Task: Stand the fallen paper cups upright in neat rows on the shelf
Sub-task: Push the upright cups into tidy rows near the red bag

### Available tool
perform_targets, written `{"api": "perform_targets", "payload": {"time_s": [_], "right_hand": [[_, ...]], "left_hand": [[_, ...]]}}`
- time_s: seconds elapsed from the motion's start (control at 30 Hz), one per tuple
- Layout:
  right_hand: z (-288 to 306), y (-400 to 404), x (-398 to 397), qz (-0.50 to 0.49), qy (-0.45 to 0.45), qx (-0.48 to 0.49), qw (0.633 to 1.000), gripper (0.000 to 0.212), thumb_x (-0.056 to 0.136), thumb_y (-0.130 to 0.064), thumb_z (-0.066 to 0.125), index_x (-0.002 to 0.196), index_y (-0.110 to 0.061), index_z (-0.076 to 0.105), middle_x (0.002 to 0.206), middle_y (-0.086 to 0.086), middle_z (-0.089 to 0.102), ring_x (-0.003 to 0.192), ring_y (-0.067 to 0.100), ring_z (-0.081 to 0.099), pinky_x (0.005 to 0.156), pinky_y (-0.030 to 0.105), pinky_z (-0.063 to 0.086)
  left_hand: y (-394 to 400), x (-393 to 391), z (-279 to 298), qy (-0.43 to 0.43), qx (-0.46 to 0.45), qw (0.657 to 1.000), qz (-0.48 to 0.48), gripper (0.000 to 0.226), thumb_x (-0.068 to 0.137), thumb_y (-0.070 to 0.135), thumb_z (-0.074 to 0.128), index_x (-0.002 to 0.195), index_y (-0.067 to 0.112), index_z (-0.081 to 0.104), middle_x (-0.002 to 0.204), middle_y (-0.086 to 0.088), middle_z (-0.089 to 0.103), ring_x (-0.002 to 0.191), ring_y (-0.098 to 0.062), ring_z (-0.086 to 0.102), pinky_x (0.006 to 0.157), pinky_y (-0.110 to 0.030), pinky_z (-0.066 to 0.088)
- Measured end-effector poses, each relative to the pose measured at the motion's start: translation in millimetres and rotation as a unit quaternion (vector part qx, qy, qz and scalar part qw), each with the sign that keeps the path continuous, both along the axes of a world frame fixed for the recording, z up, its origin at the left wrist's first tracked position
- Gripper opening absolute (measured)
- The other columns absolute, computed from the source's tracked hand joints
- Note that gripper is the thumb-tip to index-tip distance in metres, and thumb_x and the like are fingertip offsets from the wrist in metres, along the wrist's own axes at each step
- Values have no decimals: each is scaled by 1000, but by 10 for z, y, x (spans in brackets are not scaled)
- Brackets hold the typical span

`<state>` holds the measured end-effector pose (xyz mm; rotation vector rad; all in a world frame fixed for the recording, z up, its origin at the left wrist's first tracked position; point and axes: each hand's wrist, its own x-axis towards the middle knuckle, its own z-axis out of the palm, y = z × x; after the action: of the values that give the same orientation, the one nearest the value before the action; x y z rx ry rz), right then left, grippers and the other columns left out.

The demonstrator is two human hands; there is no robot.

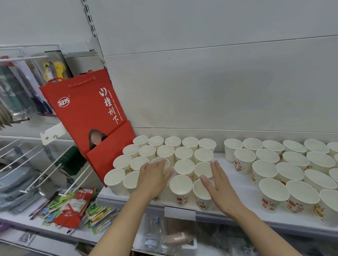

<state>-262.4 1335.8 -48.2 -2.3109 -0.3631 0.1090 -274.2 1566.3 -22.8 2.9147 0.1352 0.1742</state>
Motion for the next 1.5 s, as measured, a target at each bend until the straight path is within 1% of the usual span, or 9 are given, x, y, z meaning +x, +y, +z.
{"api": "perform_targets", "payload": {"time_s": [0.1,0.2,0.33,0.43,0.6,0.73,1.23,1.37,1.5], "right_hand": [[-16,15,-56,7,-46,-59,997,78,93,-63,26,153,-20,1,160,-5,-10,146,7,-9,115,23,-5],[-22,69,-99,17,-71,-116,991,80,91,-66,20,153,-20,0,160,-4,-11,146,9,-11,118,27,-4],[-29,130,-82,9,-97,-173,980,84,85,-71,6,153,-21,2,160,-4,-7,146,13,-11,116,30,-7],[-17,168,-59,-4,-132,-186,974,94,77,-77,-10,152,-25,14,160,-6,9,147,16,-3,118,38,-5],[196,486,119,-35,-284,-171,943,38,88,-51,42,106,-34,70,106,-11,69,114,21,52,107,41,13],[253,892,226,-43,-278,-204,938,28,83,-44,52,73,-28,73,75,-7,68,91,23,54,92,38,20],[258,1174,178,-123,-201,-252,938,32,88,-38,44,72,-25,68,78,-5,67,92,18,54,87,34,24],[132,962,85,-151,-307,-212,915,32,84,-43,47,89,-25,74,93,-7,73,98,18,62,96,38,25],[96,854,-35,-135,-210,-281,927,64,88,-57,19,121,-25,62,127,-6,62,126,18,48,111,44,9]], "left_hand": [[-16,60,84,-10,10,999,41,20,95,33,45,87,21,58,94,-4,69,96,-30,58,95,-37,34],[-63,89,98,-20,33,998,57,30,91,25,48,62,18,43,72,-4,62,78,-29,54,85,-34,34],[-63,150,40,-49,45,997,45,29,89,27,51,62,17,53,74,-7,66,68,-27,45,73,-29,26],[-18,171,-33,-49,40,998,6,32,91,36,50,70,17,66,75,-3,69,71,-24,50,86,-31,35],[179,205,40,-111,-38,992,-39,18,86,42,62,94,32,75,93,11,74,92,-16,63,86,-34,44],[245,207,63,-68,-6,996,-49,20,85,46,62,90,32,76,90,10,73,93,-15,62,87,-30,39],[359,130,21,-117,-49,990,-54,25,89,44,59,108,33,72,107,9,71,105,-16,60,95,-31,36],[620,-1,-51,-118,10,993,-7,33,94,45,49,119,27,61,124,9,62,124,-16,50,110,-35,26],[631,-17,-115,4,34,999,9,38,98,49,31,108,23,57,112,2,65,114,-21,54,110,-41,25]]}}
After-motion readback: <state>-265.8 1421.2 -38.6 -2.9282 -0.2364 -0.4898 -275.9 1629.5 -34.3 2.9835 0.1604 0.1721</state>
